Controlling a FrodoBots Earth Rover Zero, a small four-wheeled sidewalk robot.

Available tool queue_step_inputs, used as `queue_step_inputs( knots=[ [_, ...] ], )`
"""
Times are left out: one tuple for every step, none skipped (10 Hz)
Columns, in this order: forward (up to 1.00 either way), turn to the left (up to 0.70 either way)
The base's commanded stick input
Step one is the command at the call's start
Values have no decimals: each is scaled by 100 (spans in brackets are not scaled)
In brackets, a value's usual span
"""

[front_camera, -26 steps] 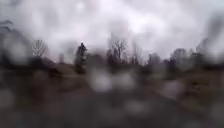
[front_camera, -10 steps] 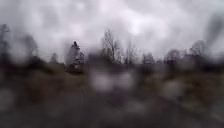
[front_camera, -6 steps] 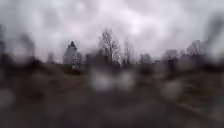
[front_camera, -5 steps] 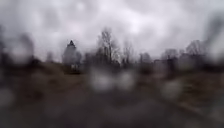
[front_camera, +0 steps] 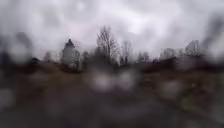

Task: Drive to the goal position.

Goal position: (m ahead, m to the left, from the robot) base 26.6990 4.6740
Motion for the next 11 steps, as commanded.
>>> queue_step_inputs(
  knots=[
    [100,0],
    [100,40],
    [100,40],
    [100,40],
    [100,40],
    [100,22],
    [100,0],
    [100,0],
    [100,0],
    [100,0],
    [100,0]
  ],
)
